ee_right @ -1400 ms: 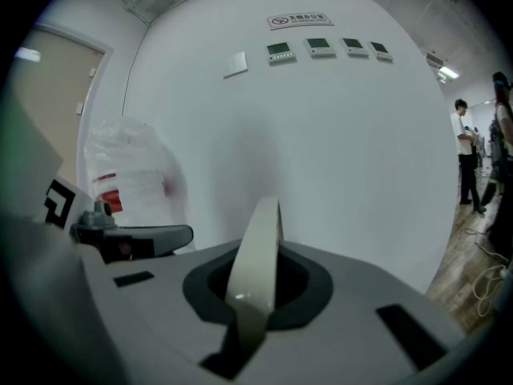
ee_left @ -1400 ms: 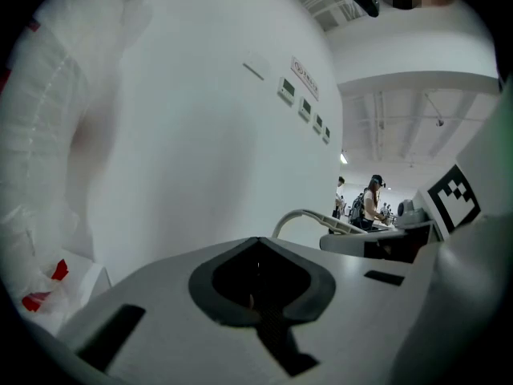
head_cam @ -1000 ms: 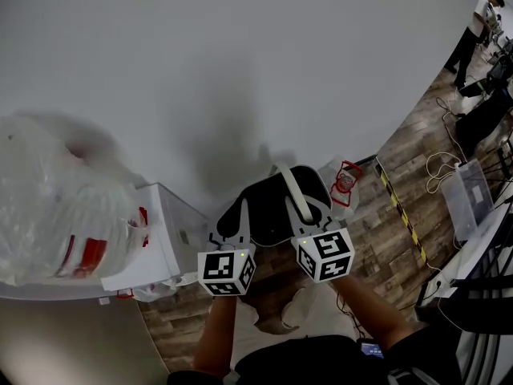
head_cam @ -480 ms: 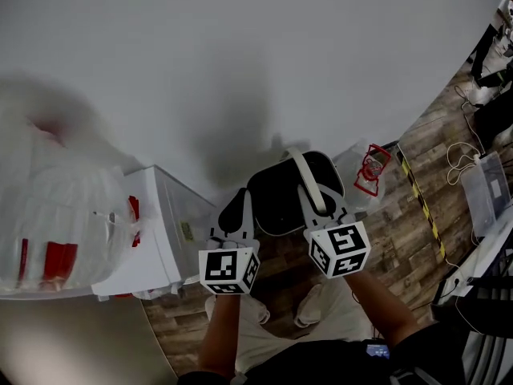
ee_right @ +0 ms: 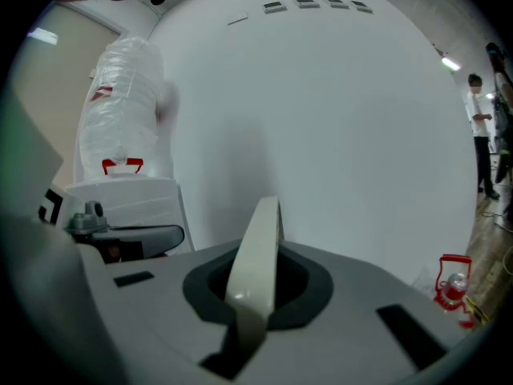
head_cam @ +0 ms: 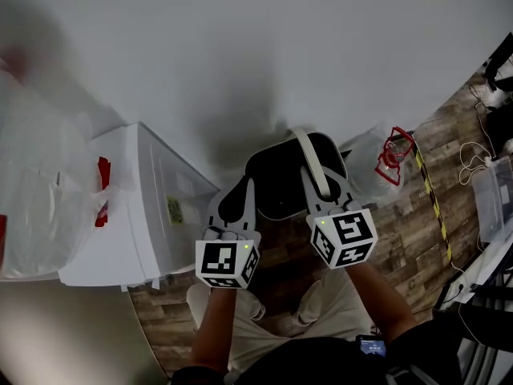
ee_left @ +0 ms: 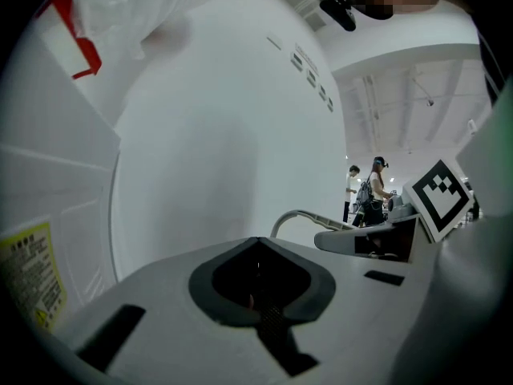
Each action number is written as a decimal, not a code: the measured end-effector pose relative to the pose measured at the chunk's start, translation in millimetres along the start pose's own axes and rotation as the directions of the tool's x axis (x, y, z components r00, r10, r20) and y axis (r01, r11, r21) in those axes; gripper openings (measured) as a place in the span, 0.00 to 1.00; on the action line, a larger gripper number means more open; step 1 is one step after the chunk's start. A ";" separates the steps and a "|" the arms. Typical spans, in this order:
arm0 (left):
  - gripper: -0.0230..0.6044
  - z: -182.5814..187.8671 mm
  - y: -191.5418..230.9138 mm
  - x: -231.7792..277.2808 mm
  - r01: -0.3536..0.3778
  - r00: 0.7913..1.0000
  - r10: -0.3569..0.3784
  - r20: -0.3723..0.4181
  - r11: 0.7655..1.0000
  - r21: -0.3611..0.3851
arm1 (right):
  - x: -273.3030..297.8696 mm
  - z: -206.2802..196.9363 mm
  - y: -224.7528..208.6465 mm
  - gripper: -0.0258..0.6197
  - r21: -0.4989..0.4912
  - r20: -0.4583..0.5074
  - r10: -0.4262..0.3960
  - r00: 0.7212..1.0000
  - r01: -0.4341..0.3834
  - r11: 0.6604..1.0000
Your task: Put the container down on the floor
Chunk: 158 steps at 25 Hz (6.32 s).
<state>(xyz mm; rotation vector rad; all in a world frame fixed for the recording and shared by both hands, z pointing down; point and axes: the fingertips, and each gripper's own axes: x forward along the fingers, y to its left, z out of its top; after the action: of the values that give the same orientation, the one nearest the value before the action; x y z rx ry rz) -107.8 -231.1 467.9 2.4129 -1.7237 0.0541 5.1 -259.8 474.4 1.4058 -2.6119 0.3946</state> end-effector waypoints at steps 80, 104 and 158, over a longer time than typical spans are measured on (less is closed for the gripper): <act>0.06 -239.0 47.2 19.4 -0.047 0.999 0.047 0.021 0.999 0.012 | 105.9 -329.6 -28.3 0.09 -0.001 -0.157 -0.025 0.987 0.025 1.000; 0.06 -255.0 45.5 29.3 -0.035 0.999 0.035 -0.012 0.999 0.000 | 115.7 -389.2 -33.0 0.09 0.012 -0.212 -0.033 0.977 0.037 0.999; 0.06 -309.7 -11.2 82.1 0.086 0.987 -0.092 -0.128 0.995 -0.053 | 78.9 -439.4 -132.5 0.09 -0.025 -0.305 -0.199 0.931 0.201 0.979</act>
<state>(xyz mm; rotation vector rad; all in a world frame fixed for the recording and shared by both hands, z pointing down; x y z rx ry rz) -47.9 -253.7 782.0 2.3922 -1.5421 0.1534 75.3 -261.1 934.8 1.4621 -2.2010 0.5446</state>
